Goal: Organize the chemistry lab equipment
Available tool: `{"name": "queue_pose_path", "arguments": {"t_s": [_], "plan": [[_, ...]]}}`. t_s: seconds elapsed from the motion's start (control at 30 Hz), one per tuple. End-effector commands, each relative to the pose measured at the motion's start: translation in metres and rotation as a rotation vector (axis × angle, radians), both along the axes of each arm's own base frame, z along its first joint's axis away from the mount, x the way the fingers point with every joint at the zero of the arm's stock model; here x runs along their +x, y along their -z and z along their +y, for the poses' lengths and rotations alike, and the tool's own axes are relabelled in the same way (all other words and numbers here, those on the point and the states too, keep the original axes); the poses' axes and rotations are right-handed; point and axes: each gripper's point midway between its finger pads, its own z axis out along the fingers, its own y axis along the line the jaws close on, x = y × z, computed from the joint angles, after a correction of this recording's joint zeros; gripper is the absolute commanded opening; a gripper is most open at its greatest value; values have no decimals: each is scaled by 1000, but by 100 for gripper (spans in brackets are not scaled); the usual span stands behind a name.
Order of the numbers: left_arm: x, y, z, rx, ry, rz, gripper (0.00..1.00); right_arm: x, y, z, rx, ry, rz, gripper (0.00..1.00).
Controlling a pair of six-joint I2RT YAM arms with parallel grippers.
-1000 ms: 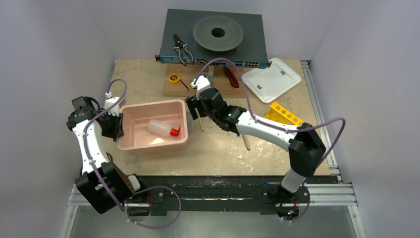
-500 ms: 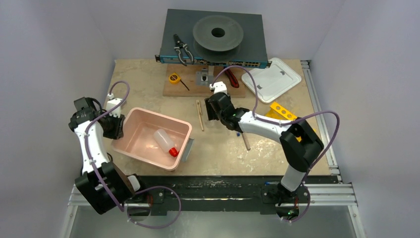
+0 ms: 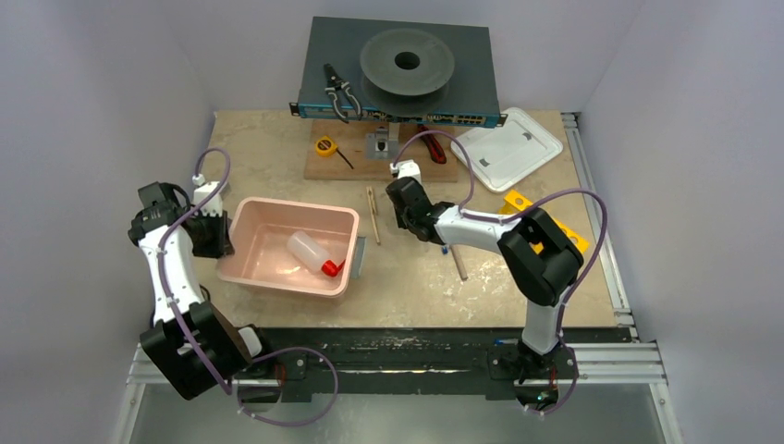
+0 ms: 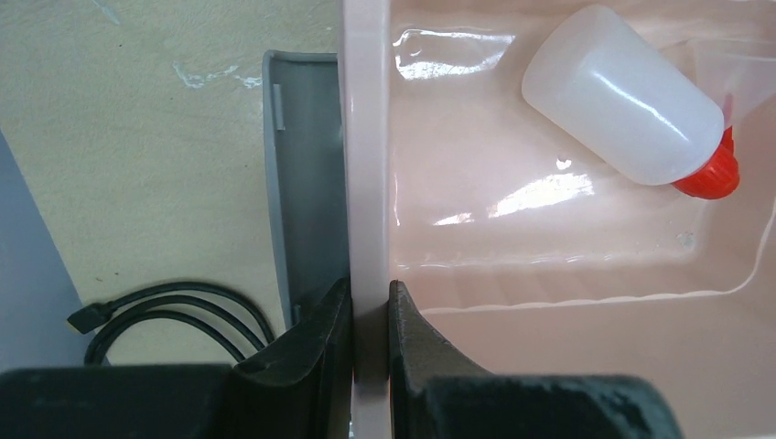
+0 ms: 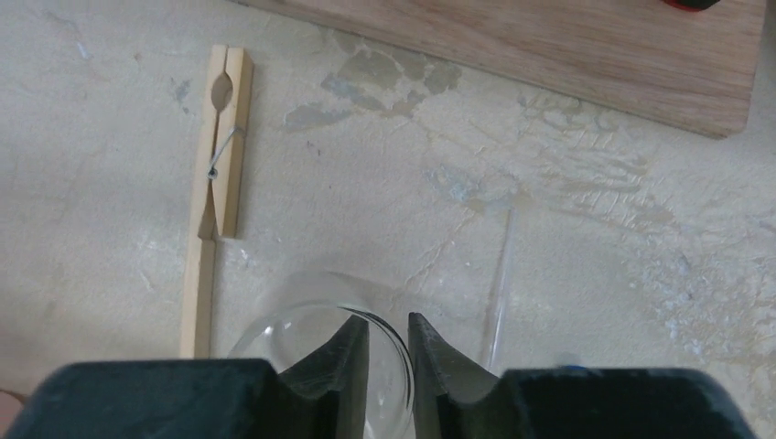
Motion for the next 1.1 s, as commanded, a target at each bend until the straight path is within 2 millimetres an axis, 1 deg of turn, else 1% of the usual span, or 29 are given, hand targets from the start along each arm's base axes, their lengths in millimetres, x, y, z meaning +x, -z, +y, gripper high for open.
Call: {"name": "queue_pose_path", "arguments": {"t_s": [0.0, 0.07, 0.1, 0.23, 0.33, 0.4, 0.43, 0.47, 0.57, 0.6, 0.67, 0.73, 0.77, 0.8, 0.87, 0.97, 1.0, 1.07], "plan": [[2, 7, -20, -110, -30, 19, 0, 20, -25, 11, 69, 23, -60, 14], [0, 7, -21, -88, -15, 16, 0, 21, -27, 11, 73, 29, -65, 2], [-1, 7, -22, -84, -7, 19, 0, 22, -29, 10, 76, 35, -69, 0], [-5, 7, -25, -72, 10, 26, 0, 25, -39, 5, 80, 46, -88, 0], [-7, 9, -26, -58, 12, 33, 1, 23, -58, -2, 83, 58, -114, 0], [-9, 10, -29, -59, 11, 42, 4, 19, -79, -6, 94, 58, -132, 0], [-9, 9, -30, -60, 6, 43, 8, 16, -93, -8, 104, 52, -147, 0], [-9, 8, -32, -55, -2, 40, 13, 12, -109, -6, 127, 28, -156, 0], [-10, 7, -38, -30, 8, 37, 15, -5, -163, 5, 214, -56, -197, 0], [-9, 6, -42, -39, 17, 37, 16, -12, -179, 11, 227, -83, -214, 0], [-8, 1, -49, -73, 23, 35, 25, -29, -203, 27, 238, -133, -235, 0], [-7, -4, -56, -108, 37, 22, 35, -47, -220, 48, 256, -181, -238, 0], [-7, -7, -59, -124, 50, 16, 39, -56, -225, 60, 273, -209, -232, 0], [-7, -9, -63, -143, 67, 10, 40, -67, -226, 75, 289, -246, -217, 0], [-9, -13, -70, -169, 103, 4, 41, -80, -221, 97, 316, -294, -180, 0], [-15, -15, -75, -176, 138, 3, 42, -93, -192, 124, 321, -345, -104, 0], [-17, -16, -75, -173, 148, 6, 42, -96, -177, 131, 301, -353, -80, 0], [-19, -18, -73, -156, 159, 3, 42, -97, -155, 139, 270, -360, -44, 0]]}}
